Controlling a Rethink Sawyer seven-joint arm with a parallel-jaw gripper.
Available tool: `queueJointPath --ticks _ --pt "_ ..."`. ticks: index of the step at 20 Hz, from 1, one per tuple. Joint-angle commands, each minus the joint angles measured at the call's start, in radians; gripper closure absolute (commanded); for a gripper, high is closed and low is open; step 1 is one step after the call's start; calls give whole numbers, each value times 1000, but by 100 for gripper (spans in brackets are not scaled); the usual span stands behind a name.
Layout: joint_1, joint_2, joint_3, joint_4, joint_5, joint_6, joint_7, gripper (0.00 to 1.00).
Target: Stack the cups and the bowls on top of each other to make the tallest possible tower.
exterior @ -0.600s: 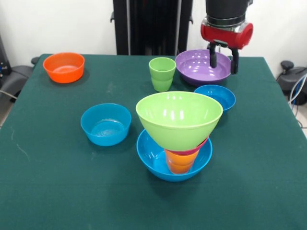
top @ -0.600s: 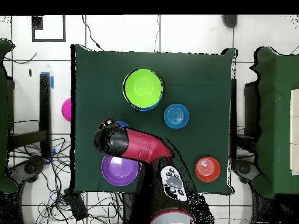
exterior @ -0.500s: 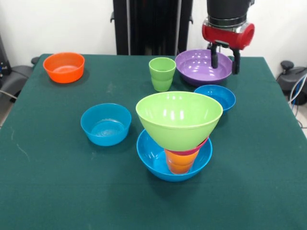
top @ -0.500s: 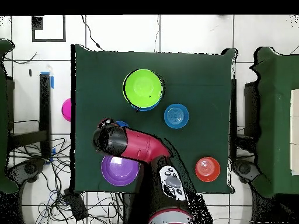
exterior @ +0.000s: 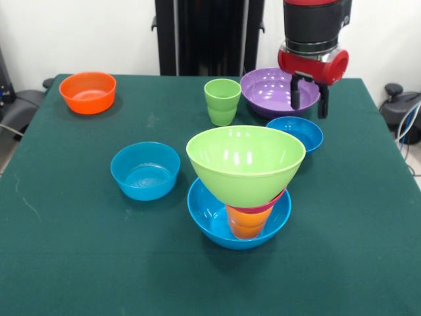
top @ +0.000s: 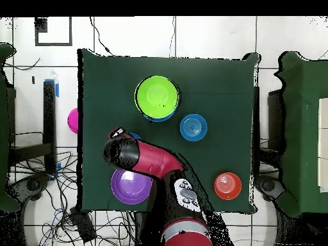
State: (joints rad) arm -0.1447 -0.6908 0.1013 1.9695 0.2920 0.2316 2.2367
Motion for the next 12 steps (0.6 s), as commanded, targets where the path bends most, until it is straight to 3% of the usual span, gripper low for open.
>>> queueJointPath --ticks 1,9,12 --pt "-1 41 91 69 62 -68 216 0" --pt "26 -5 72 82 101 -31 224 0" --pt "84 -30 38 55 142 23 261 0"
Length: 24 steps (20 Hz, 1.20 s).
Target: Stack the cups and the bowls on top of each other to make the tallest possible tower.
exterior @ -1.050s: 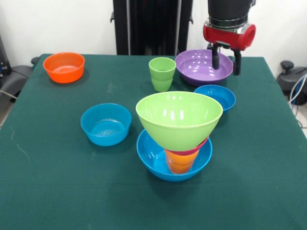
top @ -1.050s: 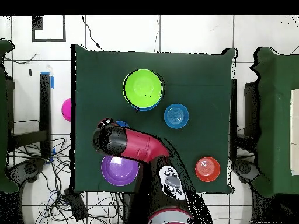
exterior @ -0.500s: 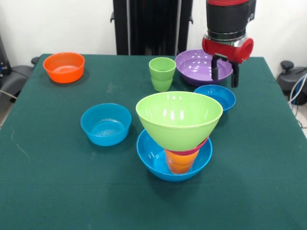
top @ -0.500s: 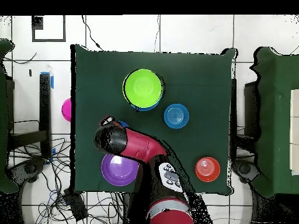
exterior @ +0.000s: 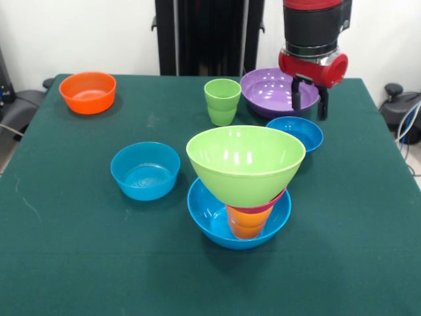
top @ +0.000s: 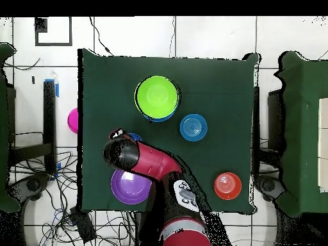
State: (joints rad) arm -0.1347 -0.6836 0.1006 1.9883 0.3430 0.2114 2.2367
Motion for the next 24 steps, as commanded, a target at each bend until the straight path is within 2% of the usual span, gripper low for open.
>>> queueJointPath --ticks 1,2,6,12,17,24 --pt "96 -40 22 23 102 58 272 0" --pt "141 -39 -16 -7 120 80 298 0" --pt "247 -16 -98 -95 179 134 362 0" --pt "305 -6 -130 -155 232 181 407 0" --pt "287 -37 -114 -122 236 184 391 0" --pt "150 -142 -70 26 184 187 252 0"
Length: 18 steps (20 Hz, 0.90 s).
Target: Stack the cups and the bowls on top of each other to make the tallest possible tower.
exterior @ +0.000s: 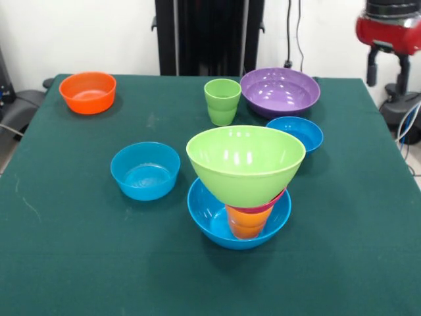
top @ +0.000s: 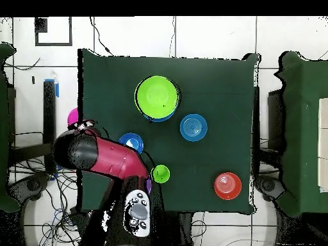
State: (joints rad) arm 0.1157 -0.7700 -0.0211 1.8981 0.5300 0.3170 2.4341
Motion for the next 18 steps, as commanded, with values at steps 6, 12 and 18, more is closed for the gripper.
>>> queueJointPath --ticks 6,12,18 --pt "-196 -119 61 181 -62 123 -42 0" --pt "-260 -132 95 225 -107 92 -69 0" --pt "-287 -126 110 240 -146 65 -58 0"
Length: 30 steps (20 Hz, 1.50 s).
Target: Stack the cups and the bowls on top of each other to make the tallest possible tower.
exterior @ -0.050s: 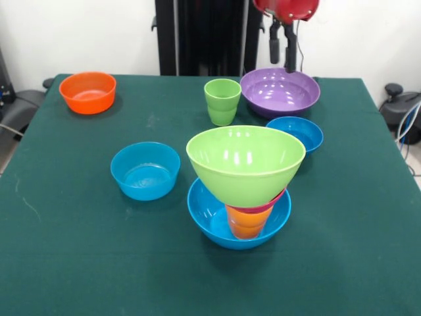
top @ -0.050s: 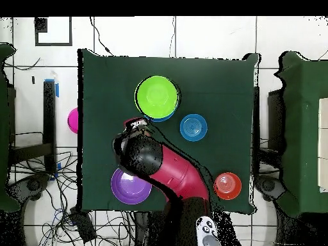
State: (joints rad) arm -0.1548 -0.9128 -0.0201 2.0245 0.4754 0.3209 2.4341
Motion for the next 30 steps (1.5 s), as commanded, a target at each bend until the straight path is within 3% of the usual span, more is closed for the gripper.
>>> queueJointPath --ticks 1,16,20,30 --pt "-21 18 111 117 -97 56 -56 0" --pt "-88 58 110 140 -209 -53 -29 0" --pt "-87 100 76 131 -263 -118 -1 0" --pt "-121 232 88 110 -347 -279 55 0"
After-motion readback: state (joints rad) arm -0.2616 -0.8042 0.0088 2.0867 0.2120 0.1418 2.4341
